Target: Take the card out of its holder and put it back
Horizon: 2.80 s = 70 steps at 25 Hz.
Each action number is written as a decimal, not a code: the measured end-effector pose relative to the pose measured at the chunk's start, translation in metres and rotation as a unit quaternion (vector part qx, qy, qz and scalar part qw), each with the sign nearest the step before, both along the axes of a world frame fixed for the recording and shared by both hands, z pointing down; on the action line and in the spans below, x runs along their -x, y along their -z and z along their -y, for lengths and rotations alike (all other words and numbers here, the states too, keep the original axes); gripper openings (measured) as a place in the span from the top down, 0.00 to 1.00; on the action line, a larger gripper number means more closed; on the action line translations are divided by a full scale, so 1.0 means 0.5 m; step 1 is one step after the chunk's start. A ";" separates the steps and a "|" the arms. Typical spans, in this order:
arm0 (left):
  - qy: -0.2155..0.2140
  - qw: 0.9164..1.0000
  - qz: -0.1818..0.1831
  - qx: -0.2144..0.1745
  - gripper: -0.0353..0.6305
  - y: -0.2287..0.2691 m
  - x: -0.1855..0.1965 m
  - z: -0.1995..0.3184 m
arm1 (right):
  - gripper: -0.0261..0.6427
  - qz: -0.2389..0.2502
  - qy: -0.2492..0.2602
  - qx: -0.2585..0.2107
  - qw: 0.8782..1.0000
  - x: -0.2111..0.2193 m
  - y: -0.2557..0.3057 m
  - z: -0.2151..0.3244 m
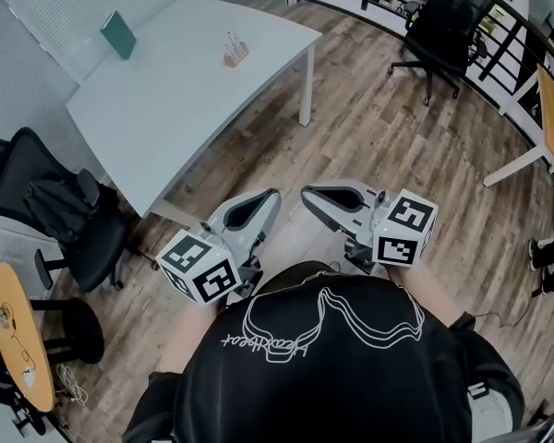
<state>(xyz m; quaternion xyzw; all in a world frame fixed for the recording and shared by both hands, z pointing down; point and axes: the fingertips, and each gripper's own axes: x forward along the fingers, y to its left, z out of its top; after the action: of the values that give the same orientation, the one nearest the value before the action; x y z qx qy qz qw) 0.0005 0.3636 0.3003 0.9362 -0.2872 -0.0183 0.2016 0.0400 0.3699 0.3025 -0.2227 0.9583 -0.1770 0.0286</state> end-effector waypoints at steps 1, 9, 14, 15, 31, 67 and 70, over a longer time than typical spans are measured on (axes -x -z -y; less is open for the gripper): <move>0.003 1.000 0.000 -0.002 0.92 0.000 -0.010 0.007 | 0.95 0.007 0.001 0.006 1.000 -0.013 0.001 0.007; 0.017 1.000 0.004 0.004 0.92 -0.006 -0.039 0.095 | 0.95 0.009 0.010 0.028 1.000 -0.041 -0.016 0.099; 0.025 1.000 0.003 0.017 0.92 -0.029 -0.026 0.157 | 0.95 0.016 0.012 0.041 0.999 -0.039 -0.036 0.164; 0.024 1.000 0.005 0.016 0.92 -0.033 -0.026 0.162 | 0.95 0.017 0.011 0.041 0.999 -0.039 -0.040 0.170; 0.002 1.000 0.016 0.027 0.92 -0.028 0.070 0.621 | 0.95 0.020 -0.005 0.057 0.998 0.067 -0.025 0.620; 0.084 0.989 0.102 0.069 0.77 -0.300 0.283 1.255 | 0.95 -0.008 -0.074 0.172 0.982 0.131 -0.195 1.097; 0.095 0.987 0.109 0.075 0.77 -0.327 0.286 1.287 | 0.95 -0.008 -0.080 0.183 0.980 0.118 -0.209 1.106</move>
<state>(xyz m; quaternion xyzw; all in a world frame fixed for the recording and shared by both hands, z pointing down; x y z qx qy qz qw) -0.1427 -0.2797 0.4636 0.8833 -0.3961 0.0864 0.2356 -0.0190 -0.1829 0.4069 -0.3016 0.8890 -0.3445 -0.0065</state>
